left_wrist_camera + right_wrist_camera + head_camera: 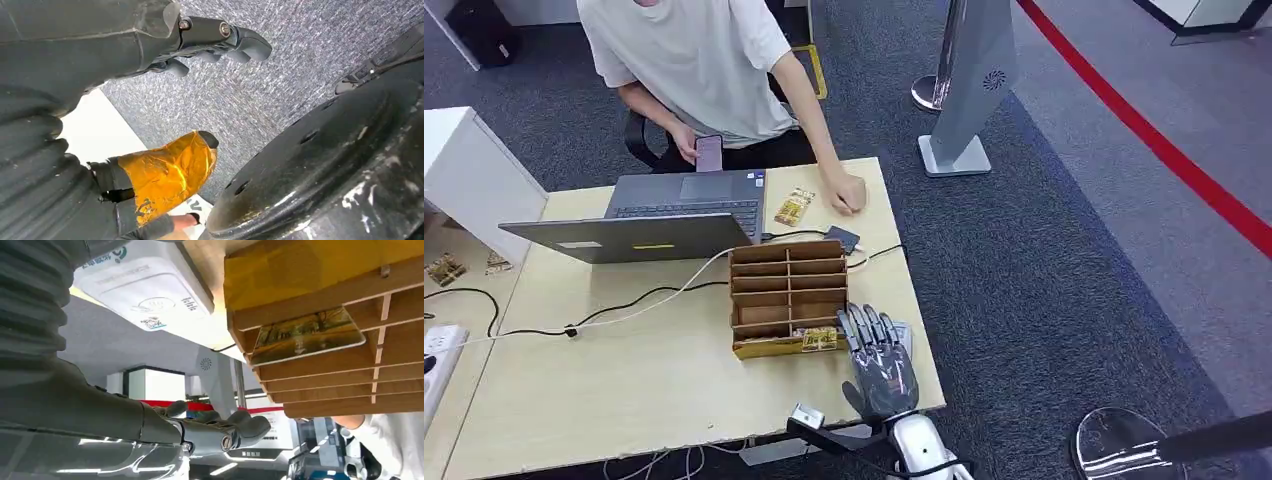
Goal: Pass the card to the sensor for recognition and then transmit it.
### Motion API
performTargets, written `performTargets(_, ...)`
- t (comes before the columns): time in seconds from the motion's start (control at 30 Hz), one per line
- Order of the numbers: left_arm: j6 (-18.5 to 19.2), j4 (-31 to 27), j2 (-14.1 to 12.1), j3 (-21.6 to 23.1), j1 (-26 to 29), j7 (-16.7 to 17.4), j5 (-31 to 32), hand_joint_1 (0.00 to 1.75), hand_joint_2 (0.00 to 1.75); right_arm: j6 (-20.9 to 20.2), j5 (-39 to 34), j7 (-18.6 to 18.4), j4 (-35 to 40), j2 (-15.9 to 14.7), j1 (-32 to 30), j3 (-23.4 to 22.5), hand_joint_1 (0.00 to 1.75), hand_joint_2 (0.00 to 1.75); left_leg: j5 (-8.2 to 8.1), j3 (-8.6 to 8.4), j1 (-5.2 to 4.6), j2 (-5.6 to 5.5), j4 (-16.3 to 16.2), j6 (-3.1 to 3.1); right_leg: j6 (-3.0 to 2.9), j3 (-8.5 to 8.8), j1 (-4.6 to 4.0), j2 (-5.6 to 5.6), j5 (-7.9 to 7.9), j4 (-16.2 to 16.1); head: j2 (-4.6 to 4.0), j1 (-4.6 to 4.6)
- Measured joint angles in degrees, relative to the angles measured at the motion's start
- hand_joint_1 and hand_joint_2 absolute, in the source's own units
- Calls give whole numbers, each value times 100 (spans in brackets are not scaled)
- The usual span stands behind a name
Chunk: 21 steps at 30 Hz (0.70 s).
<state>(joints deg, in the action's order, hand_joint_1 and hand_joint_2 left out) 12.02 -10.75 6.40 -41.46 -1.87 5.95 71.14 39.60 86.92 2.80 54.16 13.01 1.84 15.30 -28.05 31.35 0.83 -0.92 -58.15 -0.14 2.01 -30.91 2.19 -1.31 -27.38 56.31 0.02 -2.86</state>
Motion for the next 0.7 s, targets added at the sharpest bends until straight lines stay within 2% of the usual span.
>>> performTargets(0.53, 2, 0, 0, 0, -5, 0, 7, 0, 175, 0, 0, 109, -83, 70, 41, 7, 0, 175, 0, 0, 0, 0, 0, 0, 0, 0, 0, 0, 0, 0, 0, 0)
performTargets(0.63, 2, 0, 2, 0, -9, 0, 9, 0, 175, 0, 2, 169, -92, 90, 74, 66, 0, 175, 0, 1, 0, -1, 0, 0, 0, 0, 0, 1, 0, 0, 0, -2)
performTargets(0.7, 2, 0, 2, 0, -20, -2, 37, 0, 175, 0, 2, 221, -101, 94, 189, 282, 0, 175, 0, 1, 0, -1, 0, 0, 0, 0, 0, 0, 0, 0, 0, -2)
